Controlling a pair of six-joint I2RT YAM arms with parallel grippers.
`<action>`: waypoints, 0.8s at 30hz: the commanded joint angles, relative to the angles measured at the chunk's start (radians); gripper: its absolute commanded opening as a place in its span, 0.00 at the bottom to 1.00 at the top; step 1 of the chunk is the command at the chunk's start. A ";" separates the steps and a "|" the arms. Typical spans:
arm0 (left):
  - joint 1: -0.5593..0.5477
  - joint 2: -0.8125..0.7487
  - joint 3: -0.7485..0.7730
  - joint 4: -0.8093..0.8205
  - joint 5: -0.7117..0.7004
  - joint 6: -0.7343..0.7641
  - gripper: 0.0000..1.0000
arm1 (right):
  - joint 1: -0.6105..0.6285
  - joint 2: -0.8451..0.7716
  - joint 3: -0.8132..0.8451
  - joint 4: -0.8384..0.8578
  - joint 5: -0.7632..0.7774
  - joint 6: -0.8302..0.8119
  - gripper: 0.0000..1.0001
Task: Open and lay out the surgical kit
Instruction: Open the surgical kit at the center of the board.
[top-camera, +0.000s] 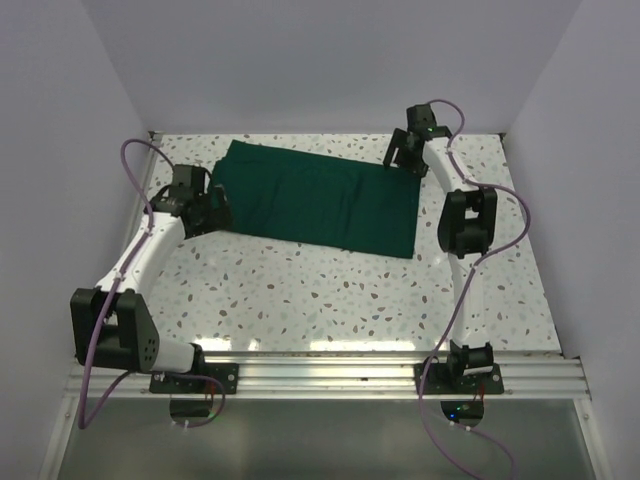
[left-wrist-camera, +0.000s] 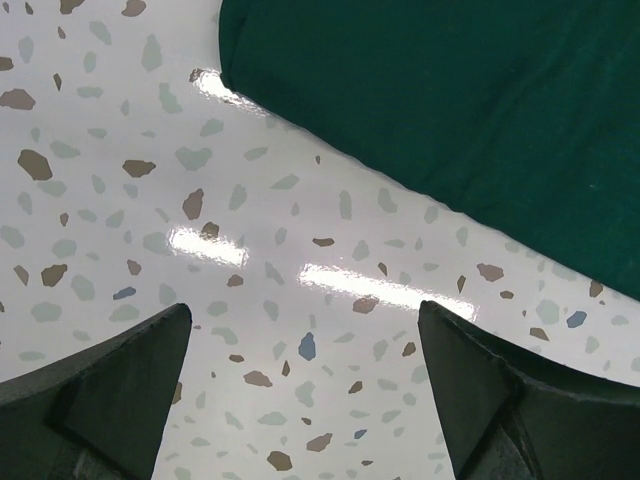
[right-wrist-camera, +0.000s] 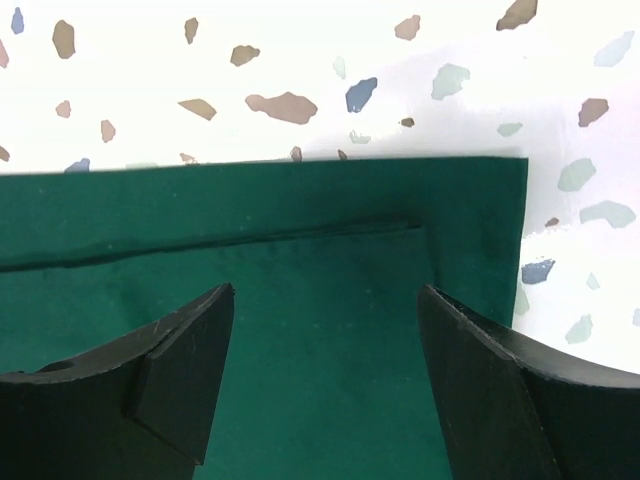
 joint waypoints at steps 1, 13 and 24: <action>0.003 0.018 0.026 0.023 0.008 -0.009 1.00 | -0.009 0.027 0.041 0.025 -0.002 0.011 0.77; 0.003 0.109 0.078 0.034 0.025 0.000 1.00 | -0.012 0.073 0.033 0.015 0.026 0.014 0.71; 0.003 0.144 0.098 0.036 0.037 0.005 1.00 | -0.013 0.116 0.050 -0.002 0.012 0.006 0.11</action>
